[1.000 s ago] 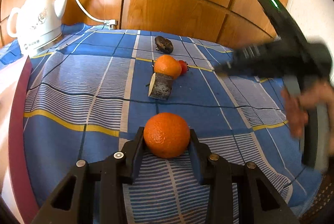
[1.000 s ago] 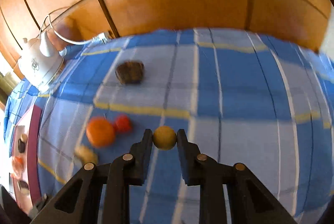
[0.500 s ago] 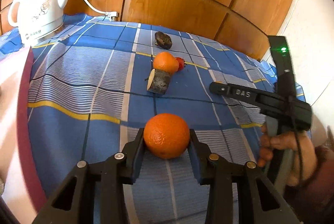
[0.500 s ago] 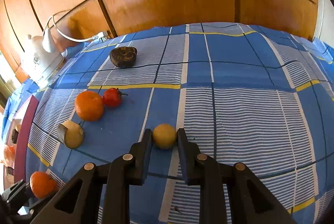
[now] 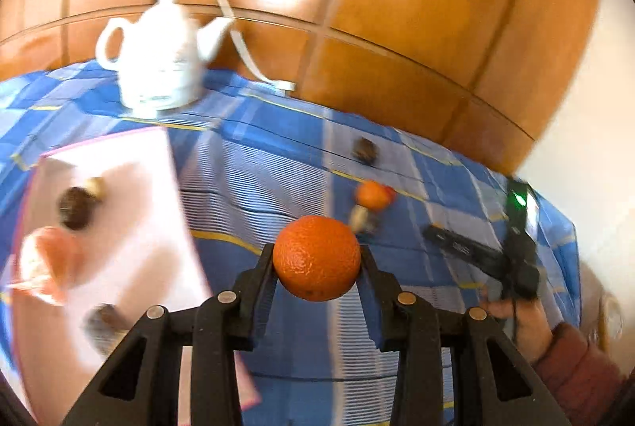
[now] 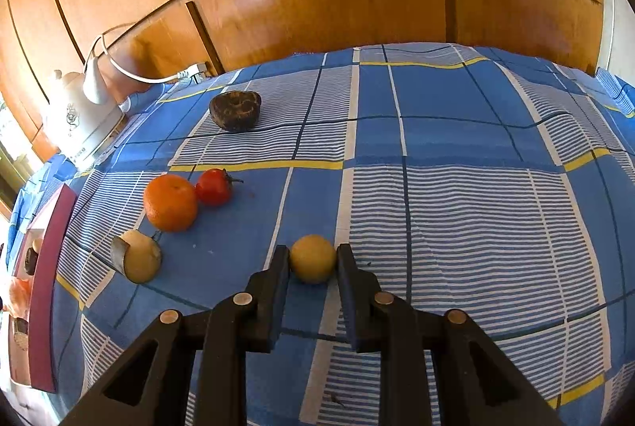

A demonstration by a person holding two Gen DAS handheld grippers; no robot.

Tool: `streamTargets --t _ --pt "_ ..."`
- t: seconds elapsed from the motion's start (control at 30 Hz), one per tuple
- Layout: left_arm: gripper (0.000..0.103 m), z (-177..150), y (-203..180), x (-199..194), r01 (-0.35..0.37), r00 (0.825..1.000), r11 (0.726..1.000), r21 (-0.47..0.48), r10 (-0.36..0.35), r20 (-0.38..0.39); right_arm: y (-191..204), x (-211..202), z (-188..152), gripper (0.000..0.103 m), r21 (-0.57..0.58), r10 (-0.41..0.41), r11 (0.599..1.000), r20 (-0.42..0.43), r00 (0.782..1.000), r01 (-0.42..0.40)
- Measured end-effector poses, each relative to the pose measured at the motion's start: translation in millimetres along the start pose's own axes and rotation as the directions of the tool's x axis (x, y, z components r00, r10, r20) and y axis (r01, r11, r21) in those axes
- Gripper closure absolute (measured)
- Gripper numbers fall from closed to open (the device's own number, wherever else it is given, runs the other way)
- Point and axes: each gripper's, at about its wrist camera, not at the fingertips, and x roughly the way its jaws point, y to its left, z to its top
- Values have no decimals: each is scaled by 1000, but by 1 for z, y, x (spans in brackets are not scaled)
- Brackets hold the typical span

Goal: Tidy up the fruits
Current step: 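Carry the orange into the tray with the left gripper and open it, then withdraw the left gripper while the right gripper carries the yellow fruit toward the tray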

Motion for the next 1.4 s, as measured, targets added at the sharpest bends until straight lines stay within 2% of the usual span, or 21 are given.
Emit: streamTargets --t 0.17,0.33,0.5,0.73,0.9,0.97,1.03,1.17,1.4 --pt "64 10 46 -7 -153 988 984 -96 153 -11 1 0 0 79 -4 -5 1000 0 1000 5" --pt "64 11 88 -14 -187 982 961 -203 188 -15 4 0 0 79 -19 -24 1000 -1 1000 24" --pt "64 13 105 -5 -188 982 962 -198 187 -25 8 1 0 79 -38 -46 998 -2 999 46" --pt "64 18 117 19 -257 966 953 -161 249 -67 7 1 0 79 -37 -44 998 -1 999 44" --pt "63 21 122 39 -332 942 938 -103 324 -86 6 1 -1 79 -32 -37 999 2 999 37" --pt "60 21 120 41 -367 930 928 -71 363 -61 6 1 -1 79 -32 -37 999 2 999 38" --pt "56 22 121 40 -350 937 933 -88 346 -55 6 0 -1 79 -31 -36 999 3 999 36" --pt "46 19 111 22 -365 929 926 -94 369 22 6 0 -1 79 -31 -37 999 4 999 37" --pt "44 9 95 -1 -360 929 922 -144 367 32 6 0 -1 79 -32 -37 999 5 999 37"
